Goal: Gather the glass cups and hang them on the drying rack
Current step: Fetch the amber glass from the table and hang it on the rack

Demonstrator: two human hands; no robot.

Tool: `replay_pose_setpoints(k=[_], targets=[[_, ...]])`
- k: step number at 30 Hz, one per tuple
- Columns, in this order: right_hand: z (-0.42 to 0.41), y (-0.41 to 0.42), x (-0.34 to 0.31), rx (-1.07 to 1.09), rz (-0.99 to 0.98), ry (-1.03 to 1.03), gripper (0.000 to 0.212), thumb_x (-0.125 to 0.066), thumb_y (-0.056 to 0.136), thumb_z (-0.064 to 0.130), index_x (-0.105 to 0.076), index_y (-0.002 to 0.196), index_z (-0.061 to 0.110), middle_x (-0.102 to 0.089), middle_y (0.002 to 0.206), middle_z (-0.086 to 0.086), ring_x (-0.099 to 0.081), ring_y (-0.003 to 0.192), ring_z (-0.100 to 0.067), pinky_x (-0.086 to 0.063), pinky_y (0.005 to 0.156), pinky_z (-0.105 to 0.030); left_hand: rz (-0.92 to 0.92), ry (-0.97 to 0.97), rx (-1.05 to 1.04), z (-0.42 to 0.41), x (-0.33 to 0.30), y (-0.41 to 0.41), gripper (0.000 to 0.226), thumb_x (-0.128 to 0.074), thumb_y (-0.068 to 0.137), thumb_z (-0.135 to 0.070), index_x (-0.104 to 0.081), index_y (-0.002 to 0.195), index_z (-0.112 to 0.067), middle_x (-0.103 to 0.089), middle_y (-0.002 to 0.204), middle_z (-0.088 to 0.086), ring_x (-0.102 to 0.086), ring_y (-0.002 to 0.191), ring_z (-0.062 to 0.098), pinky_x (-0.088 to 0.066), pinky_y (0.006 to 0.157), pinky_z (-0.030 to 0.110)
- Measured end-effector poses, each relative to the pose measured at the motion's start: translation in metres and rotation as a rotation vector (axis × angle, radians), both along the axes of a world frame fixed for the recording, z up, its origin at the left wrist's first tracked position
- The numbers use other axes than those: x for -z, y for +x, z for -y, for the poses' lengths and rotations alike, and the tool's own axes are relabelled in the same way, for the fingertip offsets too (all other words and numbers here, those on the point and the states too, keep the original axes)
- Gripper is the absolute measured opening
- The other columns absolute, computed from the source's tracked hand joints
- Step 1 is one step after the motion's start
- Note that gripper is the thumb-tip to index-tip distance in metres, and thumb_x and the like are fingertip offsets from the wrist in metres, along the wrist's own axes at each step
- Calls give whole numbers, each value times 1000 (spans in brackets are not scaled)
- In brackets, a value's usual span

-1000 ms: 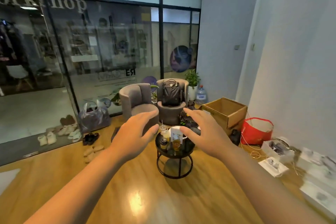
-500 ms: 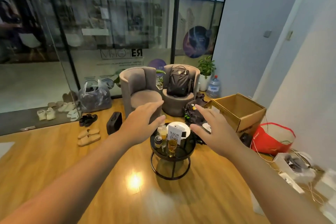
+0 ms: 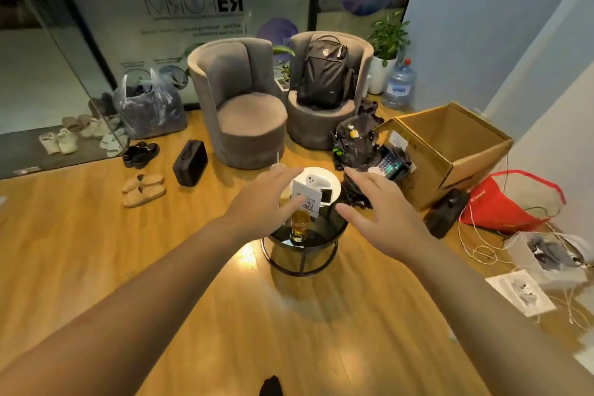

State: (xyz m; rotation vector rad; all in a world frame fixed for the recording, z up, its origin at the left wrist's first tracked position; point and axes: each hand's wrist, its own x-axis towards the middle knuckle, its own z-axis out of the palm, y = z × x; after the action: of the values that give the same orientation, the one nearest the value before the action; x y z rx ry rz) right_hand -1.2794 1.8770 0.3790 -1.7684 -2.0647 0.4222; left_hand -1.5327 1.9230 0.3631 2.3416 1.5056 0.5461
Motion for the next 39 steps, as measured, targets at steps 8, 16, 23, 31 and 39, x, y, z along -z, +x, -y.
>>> replay_pose_setpoints(k=[8,16,23,31,39], targets=[[-125,32,96,-85,28,-109,77,-50,95,73,-25,162,46,-34,166,4,-26,153,-20,-45,110,-50,-61,-55,-13,-102,118,44,64,-59,99,-49,-36,156,-31,-40,161,-3,-39,144,20,-46,110,44],[-204,63,253,-117,-68,-169,76,-59,97,62,-33,162,35,-45,157,2,-37,144,-21,-45,109,-42,-106,-156,-92,-151,263,78,63,-58,99,-49,-39,156,-30,-41,160,-2,-38,145,21,-42,113,44],[-240,77,398,-150,-83,-259,87,-70,91,61,-31,163,35,-43,158,1,-39,144,-24,-44,111,-45,-45,-249,-247,-188,395,101,72,-69,94,-41,-39,157,-23,-39,161,2,-34,148,24,-35,118,46],[-257,65,516,-125,-122,-291,98,-78,83,61,-26,163,39,-45,157,3,-44,141,-21,-53,105,-45,-72,-309,-350,-247,513,105,95,-80,82,-49,-28,159,-31,-31,164,5,-27,150,31,-36,116,53],[-288,60,566,-92,-117,-275,99,-82,83,55,-27,163,38,-46,157,3,-46,139,-22,-45,95,-31,-80,-304,-343,-290,565,109,107,-83,74,-58,-20,159,-39,-22,169,9,-18,154,36,-34,114,58]])
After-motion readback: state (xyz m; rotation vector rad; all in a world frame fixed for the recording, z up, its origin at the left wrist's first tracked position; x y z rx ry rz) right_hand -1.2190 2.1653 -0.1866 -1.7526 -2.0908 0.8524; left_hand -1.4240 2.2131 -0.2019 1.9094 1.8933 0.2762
